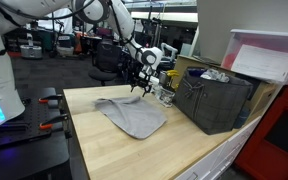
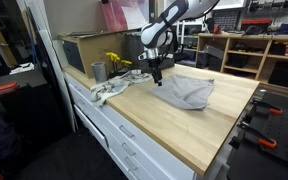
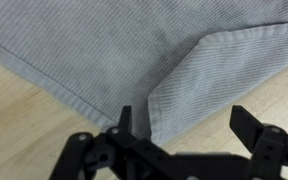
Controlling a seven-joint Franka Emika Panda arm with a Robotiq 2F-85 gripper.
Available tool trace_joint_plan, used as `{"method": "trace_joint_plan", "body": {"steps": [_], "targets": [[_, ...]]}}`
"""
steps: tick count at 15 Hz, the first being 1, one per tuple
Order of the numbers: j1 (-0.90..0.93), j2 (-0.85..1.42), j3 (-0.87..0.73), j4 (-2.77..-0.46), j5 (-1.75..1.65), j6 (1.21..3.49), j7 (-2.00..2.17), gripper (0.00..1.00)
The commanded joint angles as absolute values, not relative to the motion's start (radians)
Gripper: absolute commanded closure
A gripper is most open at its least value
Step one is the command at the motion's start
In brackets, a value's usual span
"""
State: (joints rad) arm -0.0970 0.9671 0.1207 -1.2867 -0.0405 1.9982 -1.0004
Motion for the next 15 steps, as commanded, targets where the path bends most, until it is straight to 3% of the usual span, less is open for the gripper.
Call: {"method": "trace_joint_plan", "body": {"steps": [1, 9, 10, 11, 12, 15], "targets": [[-0.101, 0.992, 0.126, -1.236, -0.044, 1.946, -1.044, 0.16], [-0.101, 1.005, 0.128, -1.190, -0.038, 1.891, -1.062, 0.80], [-0.099, 1.007, 0.126, -1.187, -0.042, 1.888, -1.065, 0.52], [-0.099, 1.009, 0.125, -1.183, -0.044, 1.880, -1.066, 0.41], [-0.098, 1.011, 0.124, -1.179, -0.046, 1.874, -1.071, 0.40], [-0.095, 1.015, 0.119, -1.169, -0.057, 1.862, -1.099, 0.20]]}}
